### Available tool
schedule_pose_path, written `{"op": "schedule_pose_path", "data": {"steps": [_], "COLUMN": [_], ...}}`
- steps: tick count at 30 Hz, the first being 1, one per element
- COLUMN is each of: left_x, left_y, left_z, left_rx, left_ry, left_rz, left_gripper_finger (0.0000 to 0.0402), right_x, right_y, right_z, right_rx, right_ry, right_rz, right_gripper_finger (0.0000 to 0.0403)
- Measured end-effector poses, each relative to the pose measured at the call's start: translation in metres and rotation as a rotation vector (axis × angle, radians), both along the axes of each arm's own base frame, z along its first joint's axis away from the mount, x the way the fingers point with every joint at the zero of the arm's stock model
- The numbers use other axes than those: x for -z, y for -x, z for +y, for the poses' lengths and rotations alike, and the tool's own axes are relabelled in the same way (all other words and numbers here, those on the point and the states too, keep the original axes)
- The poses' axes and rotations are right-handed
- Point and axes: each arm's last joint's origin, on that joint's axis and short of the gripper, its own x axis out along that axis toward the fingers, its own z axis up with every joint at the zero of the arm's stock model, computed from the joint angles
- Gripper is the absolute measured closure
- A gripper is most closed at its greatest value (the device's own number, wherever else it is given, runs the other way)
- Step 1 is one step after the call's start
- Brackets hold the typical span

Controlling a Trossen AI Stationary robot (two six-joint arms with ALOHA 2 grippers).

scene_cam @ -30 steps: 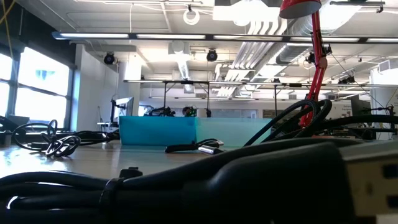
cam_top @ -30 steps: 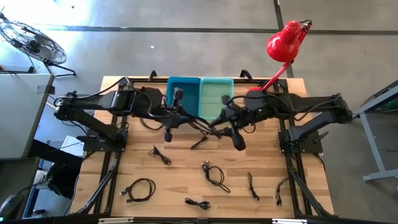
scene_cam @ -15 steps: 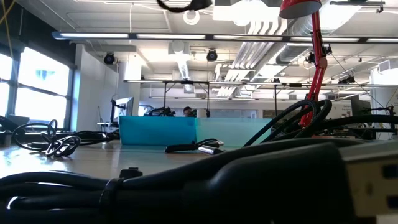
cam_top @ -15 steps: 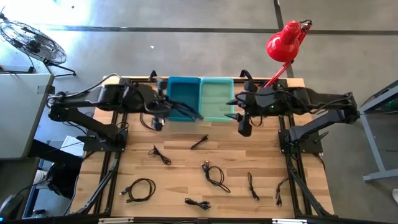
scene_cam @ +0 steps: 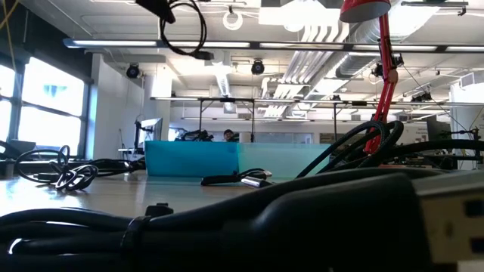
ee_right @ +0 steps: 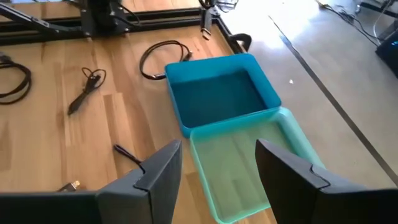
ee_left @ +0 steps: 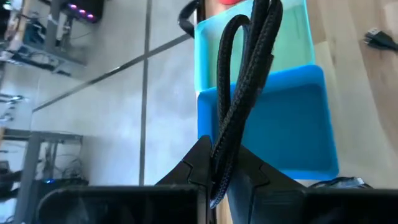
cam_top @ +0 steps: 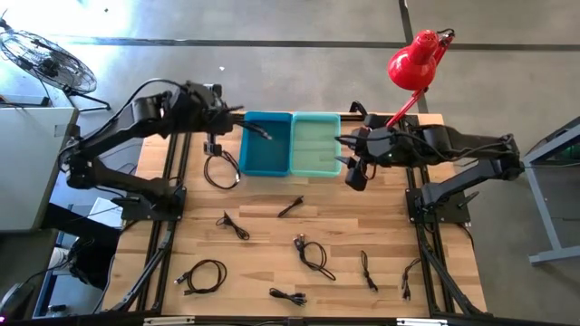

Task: Pick & Place USB Port
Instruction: Put the black charger cable into the dark blue bin

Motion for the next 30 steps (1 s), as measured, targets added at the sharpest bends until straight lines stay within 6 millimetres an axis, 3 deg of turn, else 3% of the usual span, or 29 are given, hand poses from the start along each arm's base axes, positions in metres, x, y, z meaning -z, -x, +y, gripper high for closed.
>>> {"op": "schedule_pose_path", "data": {"steps": [8,16,30], "left_x": [0.022,0.067,0.146], "left_y": [-0.009,-0.033,-0.075], "left_z": [0.051,0.102,0.142], "left_rx": [0.004,-0.013,0.043], "left_ry": [0.127,0.289,0.49], "left_rz": [0.053,0.187,0.37], "left_gripper_finger": [0.0383,0.0383,0.0383], "right_x": [0.0,0.001,0.005], "right_y": [0.0,0.001,0.003], "right_z": [-0.003,-0.003,-0.002], "right_rx": [0.011,0.042,0.074], "right_ry": [-0.002,-0.041,-0.135], "right_rz": [0.001,-0.006,0.007], "right_gripper_finger": [0.0206,0.0206,0.0206]}}
